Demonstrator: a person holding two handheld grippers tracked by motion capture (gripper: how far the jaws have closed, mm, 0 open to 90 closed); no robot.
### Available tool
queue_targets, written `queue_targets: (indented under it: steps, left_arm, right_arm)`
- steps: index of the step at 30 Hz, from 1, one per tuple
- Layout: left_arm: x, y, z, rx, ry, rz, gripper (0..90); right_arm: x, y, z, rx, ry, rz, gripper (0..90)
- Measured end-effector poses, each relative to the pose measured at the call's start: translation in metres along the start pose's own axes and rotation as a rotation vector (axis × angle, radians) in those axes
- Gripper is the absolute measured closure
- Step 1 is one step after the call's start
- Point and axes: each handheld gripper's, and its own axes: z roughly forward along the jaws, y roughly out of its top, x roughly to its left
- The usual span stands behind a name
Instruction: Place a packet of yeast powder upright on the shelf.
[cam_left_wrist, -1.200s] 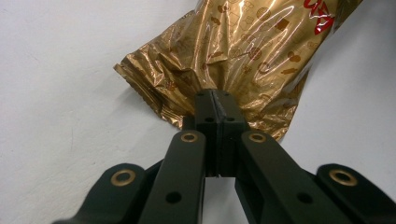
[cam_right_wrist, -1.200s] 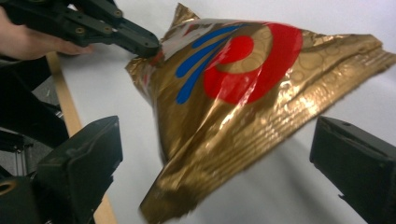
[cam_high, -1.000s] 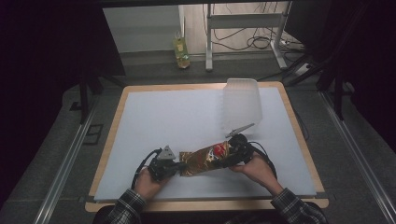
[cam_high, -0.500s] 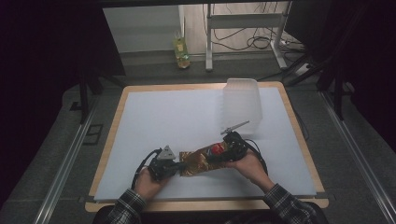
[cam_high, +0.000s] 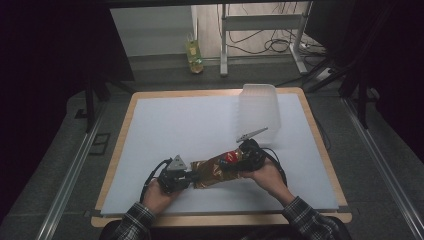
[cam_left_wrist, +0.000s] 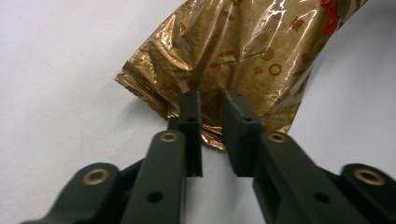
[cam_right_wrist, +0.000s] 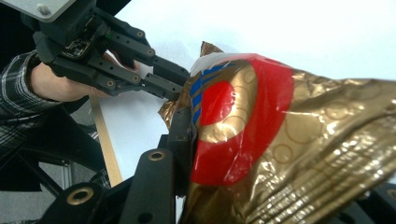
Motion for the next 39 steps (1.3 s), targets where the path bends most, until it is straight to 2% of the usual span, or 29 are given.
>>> queue_targets:
  steps: [1,2,3,10,15,17,22,23,30,39]
  left_arm:
    - [0.000,0.000,0.000,-0.006,-0.004,-0.002,72.6]
    - [0.000,0.001,0.000,-0.010,-0.005,-0.003,72.6]
    - [0.000,0.001,0.000,-0.015,-0.004,0.001,68.9]
    - [-0.001,0.002,-0.003,-0.033,0.008,0.008,60.0]
    - [-0.001,0.002,-0.003,-0.043,0.019,0.019,54.3]
    - [-0.001,0.002,-0.003,-0.045,0.019,0.022,48.7]
    - [0.000,0.002,-0.003,-0.043,0.026,0.029,46.5]
    - [-0.001,0.002,-0.002,-0.043,0.027,0.032,43.6]
    - [-0.002,0.002,-0.002,-0.045,0.029,0.049,39.0]
    - [0.000,0.002,-0.004,-0.067,0.044,0.046,32.4]
  right_arm:
    - [0.001,0.001,-0.002,-0.003,-0.003,-0.009,68.4]
    - [0.001,0.001,-0.002,-0.003,-0.003,-0.009,68.4]
    - [0.002,0.003,-0.005,-0.010,-0.010,-0.028,68.8]
    - [0.004,0.007,-0.011,-0.018,-0.020,-0.059,69.4]
    - [0.004,0.011,-0.018,-0.028,-0.050,-0.081,69.5]
    - [0.004,0.013,-0.022,-0.032,-0.067,-0.095,69.7]
    - [0.003,0.016,-0.028,-0.036,-0.082,-0.112,69.8]
    - [0.003,0.017,-0.029,-0.037,-0.084,-0.117,69.8]
    - [0.004,0.023,-0.039,-0.041,-0.110,-0.164,69.9]
    - [0.005,0.031,-0.050,-0.048,-0.142,-0.206,69.9]
